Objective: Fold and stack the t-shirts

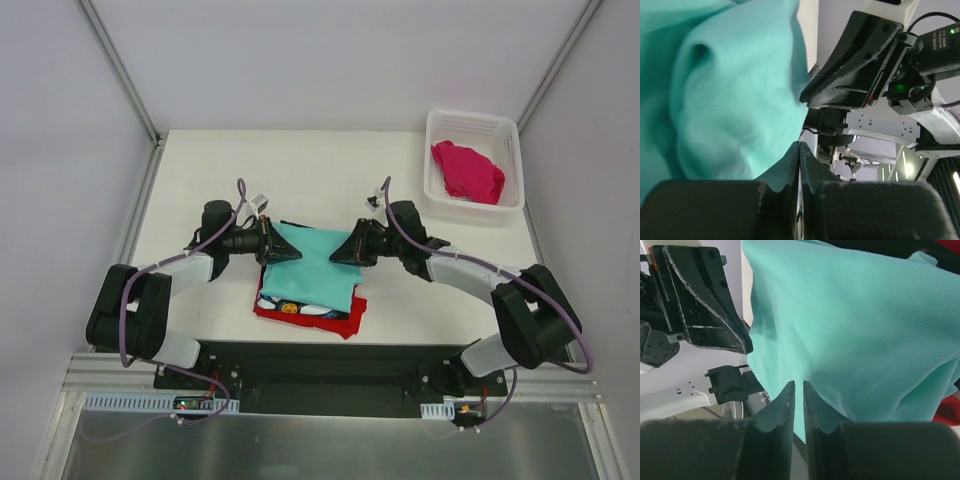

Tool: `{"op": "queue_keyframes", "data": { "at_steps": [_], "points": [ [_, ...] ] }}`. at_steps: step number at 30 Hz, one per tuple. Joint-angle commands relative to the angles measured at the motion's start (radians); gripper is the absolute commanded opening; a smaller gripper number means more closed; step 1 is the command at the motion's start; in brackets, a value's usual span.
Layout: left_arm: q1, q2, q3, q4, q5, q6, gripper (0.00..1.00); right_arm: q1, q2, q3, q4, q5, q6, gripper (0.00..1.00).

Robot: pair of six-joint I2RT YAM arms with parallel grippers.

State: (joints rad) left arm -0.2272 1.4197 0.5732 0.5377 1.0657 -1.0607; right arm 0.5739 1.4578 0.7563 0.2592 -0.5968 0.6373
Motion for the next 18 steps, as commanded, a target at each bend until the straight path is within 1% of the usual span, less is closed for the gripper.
{"op": "queue_keyframes", "data": {
  "at_steps": [1, 4, 7, 8, 10, 11, 12, 15, 18],
  "points": [
    [0.012, 0.05, -0.027, 0.021, 0.01, 0.062, 0.0, 0.012, 0.032, -0.012, 0.069, -0.018, 0.004, 0.14],
    [0.023, 0.085, -0.048, 0.016, 0.007, 0.09, 0.0, 0.011, 0.049, -0.02, 0.061, -0.015, -0.014, 0.14],
    [0.043, 0.093, -0.067, 0.007, 0.008, 0.113, 0.0, 0.007, 0.052, -0.018, 0.014, -0.006, -0.056, 0.14],
    [0.052, 0.09, -0.065, -0.039, 0.007, 0.142, 0.0, 0.004, 0.049, -0.018, -0.01, -0.005, -0.063, 0.14],
    [0.077, 0.071, -0.064, -0.077, 0.005, 0.168, 0.0, -0.009, 0.035, -0.018, -0.043, 0.003, -0.088, 0.14],
    [0.083, 0.061, -0.056, -0.111, -0.001, 0.201, 0.0, -0.014, 0.027, -0.017, -0.087, 0.009, -0.118, 0.14],
    [0.088, 0.036, -0.049, -0.184, -0.018, 0.22, 0.0, -0.026, 0.018, -0.017, -0.106, 0.014, -0.134, 0.14],
    [0.097, -0.022, -0.021, -0.338, -0.071, 0.281, 0.0, -0.052, -0.017, -0.012, -0.19, 0.026, -0.186, 0.13],
    [0.118, -0.082, -0.012, -0.407, -0.113, 0.307, 0.0, -0.092, -0.054, -0.021, -0.255, 0.04, -0.232, 0.13]
  ]
}}
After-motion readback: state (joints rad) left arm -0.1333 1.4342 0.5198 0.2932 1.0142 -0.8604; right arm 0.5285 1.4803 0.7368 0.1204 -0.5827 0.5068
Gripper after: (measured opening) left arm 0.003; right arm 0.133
